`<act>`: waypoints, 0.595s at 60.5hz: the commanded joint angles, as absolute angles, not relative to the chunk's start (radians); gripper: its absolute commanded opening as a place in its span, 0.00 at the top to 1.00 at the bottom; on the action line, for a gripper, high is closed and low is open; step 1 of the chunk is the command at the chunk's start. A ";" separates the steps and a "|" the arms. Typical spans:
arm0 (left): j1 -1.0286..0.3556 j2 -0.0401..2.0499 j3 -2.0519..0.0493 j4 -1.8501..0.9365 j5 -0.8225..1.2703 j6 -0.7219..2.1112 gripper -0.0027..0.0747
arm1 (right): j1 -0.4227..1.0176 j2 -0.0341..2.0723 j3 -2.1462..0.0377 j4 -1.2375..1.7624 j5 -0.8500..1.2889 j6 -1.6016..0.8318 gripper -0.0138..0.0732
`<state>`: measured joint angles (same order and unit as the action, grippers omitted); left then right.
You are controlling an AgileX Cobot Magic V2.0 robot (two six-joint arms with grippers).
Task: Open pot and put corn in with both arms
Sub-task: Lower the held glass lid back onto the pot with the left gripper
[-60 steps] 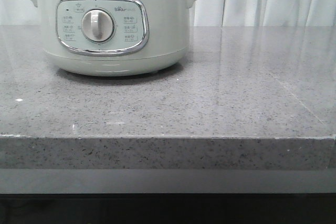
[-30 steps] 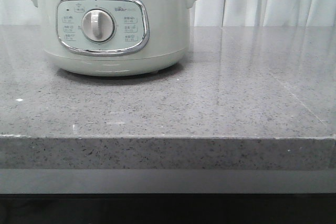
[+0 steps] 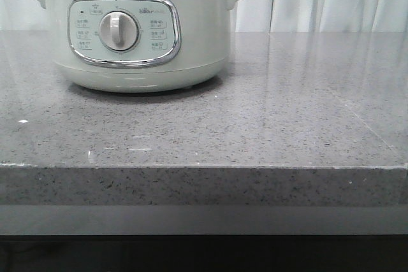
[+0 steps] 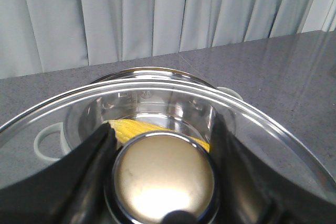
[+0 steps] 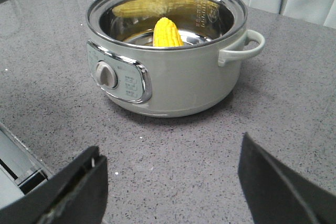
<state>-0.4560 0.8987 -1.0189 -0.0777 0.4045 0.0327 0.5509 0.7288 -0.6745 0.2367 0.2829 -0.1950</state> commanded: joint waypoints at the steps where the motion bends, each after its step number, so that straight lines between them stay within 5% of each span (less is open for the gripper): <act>1: -0.457 0.973 -1.118 -0.092 0.244 0.027 0.74 | 0.550 0.721 -0.700 0.245 0.203 -0.198 0.22; 36: -0.457 1.478 -1.512 -0.065 0.232 0.036 0.74 | 0.550 0.721 -0.700 0.245 0.203 -0.198 0.22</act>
